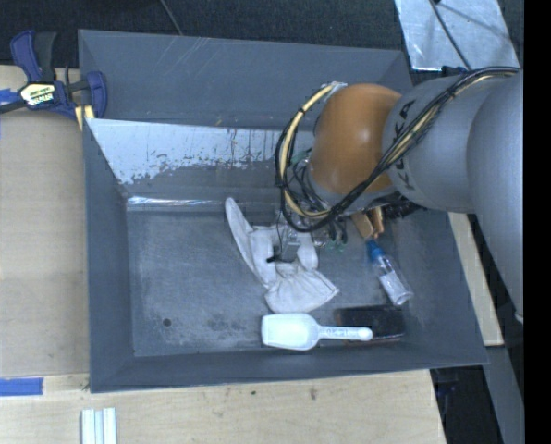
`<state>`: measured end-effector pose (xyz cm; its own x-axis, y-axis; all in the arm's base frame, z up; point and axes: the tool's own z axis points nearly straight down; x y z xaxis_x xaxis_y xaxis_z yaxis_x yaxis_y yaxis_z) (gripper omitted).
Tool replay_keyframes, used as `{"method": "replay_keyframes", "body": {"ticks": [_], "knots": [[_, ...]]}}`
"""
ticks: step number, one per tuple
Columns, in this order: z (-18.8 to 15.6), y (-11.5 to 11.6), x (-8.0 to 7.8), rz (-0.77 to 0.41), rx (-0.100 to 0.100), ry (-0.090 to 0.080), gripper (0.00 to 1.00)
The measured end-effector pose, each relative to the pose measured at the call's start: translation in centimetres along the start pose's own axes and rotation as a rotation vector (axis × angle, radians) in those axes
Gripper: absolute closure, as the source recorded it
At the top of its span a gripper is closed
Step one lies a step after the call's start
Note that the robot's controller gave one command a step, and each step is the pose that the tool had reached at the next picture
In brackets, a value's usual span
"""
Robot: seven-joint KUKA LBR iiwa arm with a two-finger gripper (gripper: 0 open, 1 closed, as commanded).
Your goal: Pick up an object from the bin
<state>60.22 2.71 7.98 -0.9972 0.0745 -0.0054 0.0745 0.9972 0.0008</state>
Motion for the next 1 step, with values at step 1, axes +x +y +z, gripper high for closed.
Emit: {"method": "replay_keyframes", "body": {"ticks": [1], "knots": [[-20.48, 0.68, 2.84, -0.054, 0.001, 0.006, 1.0]]}}
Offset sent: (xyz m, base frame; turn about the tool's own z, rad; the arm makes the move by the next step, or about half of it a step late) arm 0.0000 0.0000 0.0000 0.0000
